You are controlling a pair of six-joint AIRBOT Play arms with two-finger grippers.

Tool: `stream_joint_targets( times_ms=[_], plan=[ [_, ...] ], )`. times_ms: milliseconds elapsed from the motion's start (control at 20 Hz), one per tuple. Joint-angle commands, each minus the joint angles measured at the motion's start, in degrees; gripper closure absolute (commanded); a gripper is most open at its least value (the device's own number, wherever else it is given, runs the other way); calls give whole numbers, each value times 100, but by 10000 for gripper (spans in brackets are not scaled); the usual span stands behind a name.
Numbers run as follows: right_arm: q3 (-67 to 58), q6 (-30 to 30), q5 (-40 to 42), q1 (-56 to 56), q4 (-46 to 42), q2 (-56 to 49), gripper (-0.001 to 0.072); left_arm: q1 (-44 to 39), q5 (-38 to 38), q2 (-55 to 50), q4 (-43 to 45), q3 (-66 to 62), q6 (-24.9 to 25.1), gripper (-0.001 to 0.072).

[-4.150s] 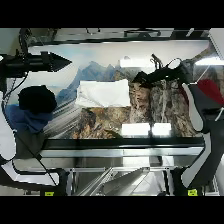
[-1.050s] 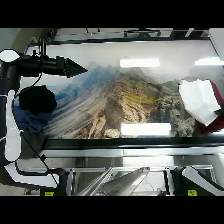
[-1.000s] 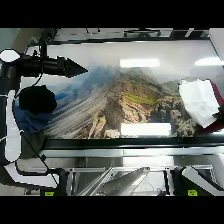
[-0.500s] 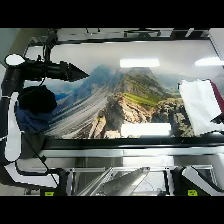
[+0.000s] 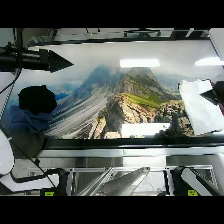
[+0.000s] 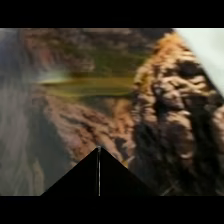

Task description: Fold the shirts.

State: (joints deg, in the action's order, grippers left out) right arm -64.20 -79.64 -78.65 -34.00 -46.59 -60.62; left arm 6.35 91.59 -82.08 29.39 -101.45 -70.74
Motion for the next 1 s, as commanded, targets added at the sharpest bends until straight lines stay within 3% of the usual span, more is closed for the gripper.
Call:
stream_joint_targets(
  times_ms=[0,250,400,950],
  plan=[
    [306,341,37,1207,522,153,697,-127,-155,1014,1237,1086,-127,708],
    [1836,337,1023,3150,205,758,697,-654,-881,2424,1300,3880,-37,690],
    [2282,341,1543,3871,175,841,697,-883,-1388,2855,1294,4848,-39,689],
    [2293,317,1523,4146,181,817,697,-929,-1576,2988,1246,5300,-44,690]
  ],
)
